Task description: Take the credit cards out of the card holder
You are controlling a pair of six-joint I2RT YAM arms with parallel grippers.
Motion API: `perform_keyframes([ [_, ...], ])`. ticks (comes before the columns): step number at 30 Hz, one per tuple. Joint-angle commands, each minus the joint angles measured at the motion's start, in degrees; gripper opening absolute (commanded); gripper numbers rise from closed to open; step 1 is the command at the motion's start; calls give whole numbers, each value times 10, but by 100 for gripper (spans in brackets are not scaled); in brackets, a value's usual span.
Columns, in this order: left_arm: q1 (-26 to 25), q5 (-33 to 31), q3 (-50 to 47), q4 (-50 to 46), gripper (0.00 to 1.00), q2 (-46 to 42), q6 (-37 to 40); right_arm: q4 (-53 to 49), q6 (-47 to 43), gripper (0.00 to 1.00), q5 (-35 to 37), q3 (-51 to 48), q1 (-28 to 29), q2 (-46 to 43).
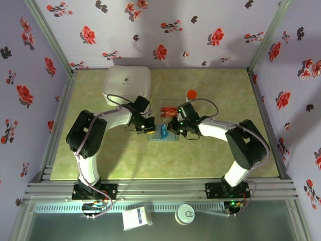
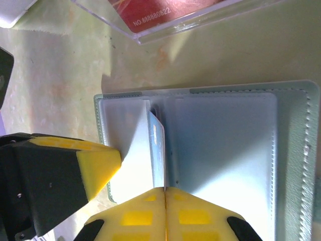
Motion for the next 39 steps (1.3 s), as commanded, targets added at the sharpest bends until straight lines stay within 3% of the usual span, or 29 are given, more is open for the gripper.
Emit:
perform_keyframes([
  [1, 5, -31, -21, -24, 0, -22, 2, -60, -32, 6, 22, 13, -3, -17],
  [7, 9, -32, -30, -20, 0, -34, -1, -127, -95, 3, 35, 68, -4, -10],
  [13, 12, -26, -28, -18, 0, -48, -5, -224, -213, 0, 56, 137, -8, -7],
  [19, 15, -25, -13, -26, 0, -62, -3, -312, -383, 0, 91, 197, -10, 18],
  [29, 31, -30, -22, -38, 0, -83, 6, -446, -753, 0, 161, 307, -16, 68],
  [32, 36, -28, -25, -35, 0, -86, 4, -496, -822, 0, 182, 365, -20, 99],
  [39, 37, -31, -31, -31, 0, -83, 3, -591, -926, 0, 151, 532, -46, 188],
])
